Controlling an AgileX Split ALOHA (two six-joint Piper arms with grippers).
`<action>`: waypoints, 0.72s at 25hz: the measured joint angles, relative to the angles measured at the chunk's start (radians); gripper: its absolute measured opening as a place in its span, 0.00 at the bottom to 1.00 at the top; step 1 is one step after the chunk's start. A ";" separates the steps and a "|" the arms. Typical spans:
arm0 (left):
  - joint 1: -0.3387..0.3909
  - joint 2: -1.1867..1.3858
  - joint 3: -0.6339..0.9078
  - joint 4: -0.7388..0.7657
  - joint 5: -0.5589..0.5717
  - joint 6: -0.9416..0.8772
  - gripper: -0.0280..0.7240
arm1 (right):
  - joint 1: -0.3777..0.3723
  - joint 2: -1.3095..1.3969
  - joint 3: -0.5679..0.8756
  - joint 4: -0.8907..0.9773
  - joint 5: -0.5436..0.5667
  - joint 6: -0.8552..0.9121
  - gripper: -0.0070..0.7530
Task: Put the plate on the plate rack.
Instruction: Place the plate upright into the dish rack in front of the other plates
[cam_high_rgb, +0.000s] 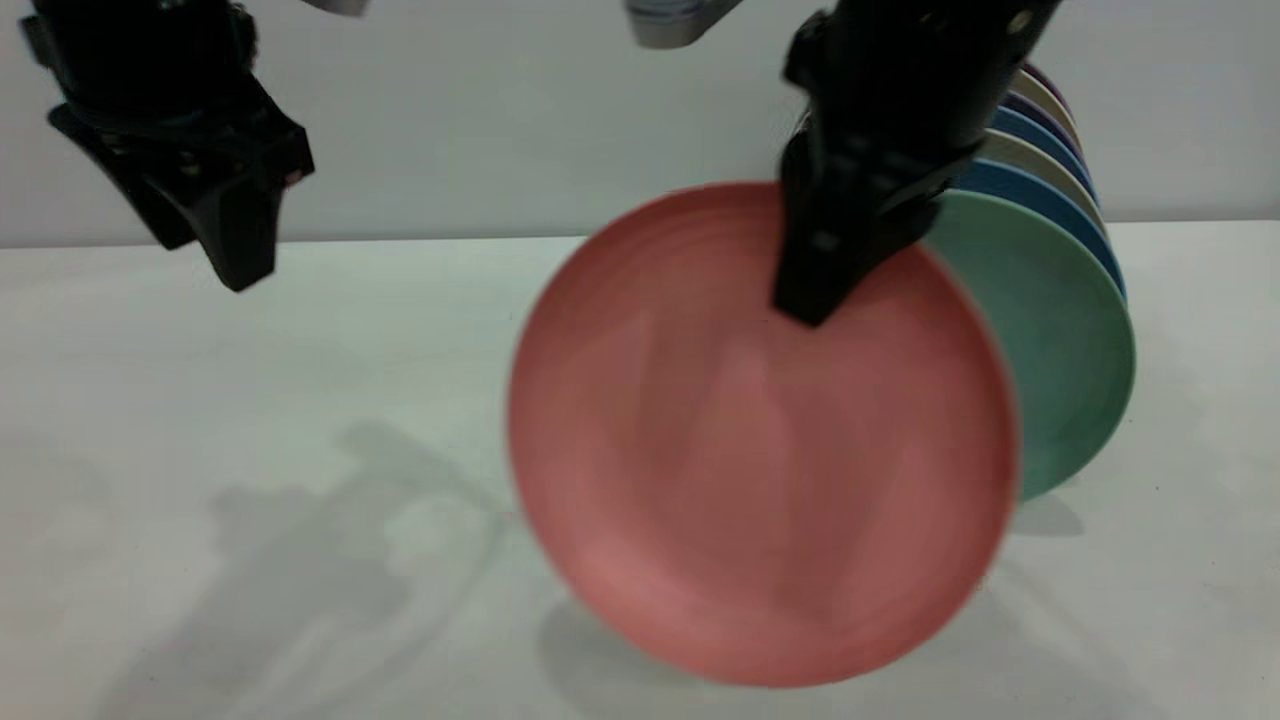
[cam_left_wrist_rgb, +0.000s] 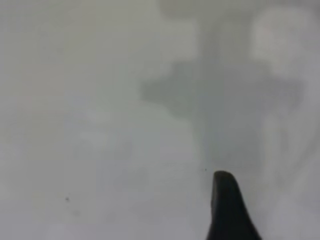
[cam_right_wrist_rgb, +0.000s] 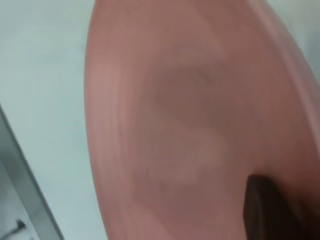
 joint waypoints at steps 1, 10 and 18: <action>0.014 0.000 0.000 0.001 -0.005 -0.029 0.64 | 0.000 -0.008 0.000 -0.030 0.011 0.019 0.13; 0.105 0.000 0.000 0.005 -0.035 -0.203 0.57 | 0.037 -0.071 -0.005 -0.246 0.064 0.143 0.13; 0.114 0.000 0.000 0.021 -0.046 -0.221 0.57 | 0.142 -0.086 -0.007 -0.532 0.110 0.306 0.13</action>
